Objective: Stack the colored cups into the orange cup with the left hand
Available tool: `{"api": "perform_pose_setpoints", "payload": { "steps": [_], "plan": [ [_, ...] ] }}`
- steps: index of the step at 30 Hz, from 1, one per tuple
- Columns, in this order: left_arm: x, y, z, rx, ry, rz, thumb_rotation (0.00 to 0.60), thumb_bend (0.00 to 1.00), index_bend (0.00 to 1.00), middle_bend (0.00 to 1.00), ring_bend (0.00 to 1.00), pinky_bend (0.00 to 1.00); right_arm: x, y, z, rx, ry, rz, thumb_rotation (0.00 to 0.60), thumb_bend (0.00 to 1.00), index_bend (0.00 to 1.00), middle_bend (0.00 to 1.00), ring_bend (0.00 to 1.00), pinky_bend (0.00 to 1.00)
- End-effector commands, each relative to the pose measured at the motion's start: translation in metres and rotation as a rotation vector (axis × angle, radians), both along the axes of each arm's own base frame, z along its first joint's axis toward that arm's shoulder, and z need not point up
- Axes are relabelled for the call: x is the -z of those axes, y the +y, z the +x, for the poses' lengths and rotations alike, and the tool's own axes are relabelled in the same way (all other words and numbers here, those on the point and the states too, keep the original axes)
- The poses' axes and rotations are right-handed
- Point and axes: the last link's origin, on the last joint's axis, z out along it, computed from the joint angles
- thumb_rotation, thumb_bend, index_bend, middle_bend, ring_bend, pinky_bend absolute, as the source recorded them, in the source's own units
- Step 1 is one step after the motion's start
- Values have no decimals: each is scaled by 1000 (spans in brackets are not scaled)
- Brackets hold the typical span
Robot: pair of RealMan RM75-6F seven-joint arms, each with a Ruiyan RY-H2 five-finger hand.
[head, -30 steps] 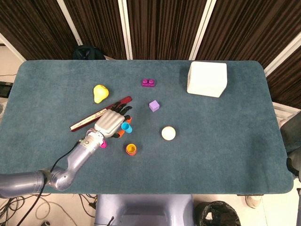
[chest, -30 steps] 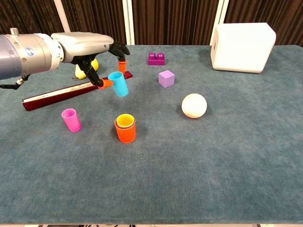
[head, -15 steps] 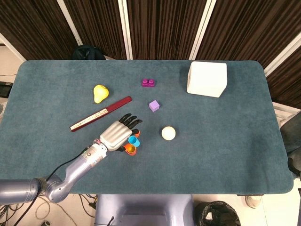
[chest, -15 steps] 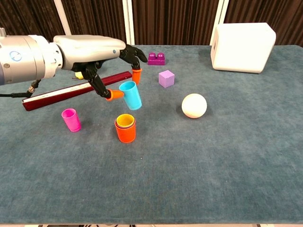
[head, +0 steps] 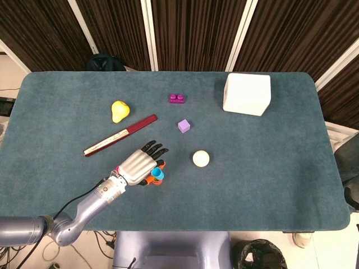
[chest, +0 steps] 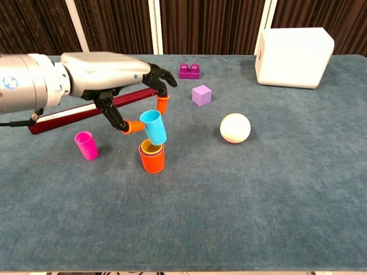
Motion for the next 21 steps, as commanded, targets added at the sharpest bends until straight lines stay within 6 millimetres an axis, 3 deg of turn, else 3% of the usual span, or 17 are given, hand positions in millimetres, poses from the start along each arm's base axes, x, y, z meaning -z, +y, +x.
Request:
{"api": "perform_pose_setpoints", "payload": {
  "steps": [1,21],
  "plan": [
    [4,1,-3,-9,10,-6,600,370,442,89,0,0,0,0,0,-2,0,-1,600,420,36,0,35,10],
    [18,1,-13,-9,84,-25,600,363,418,88,0,0,-1,0,0,-3,-1,-2,600,419,36,0,35,10]
  ]
}}
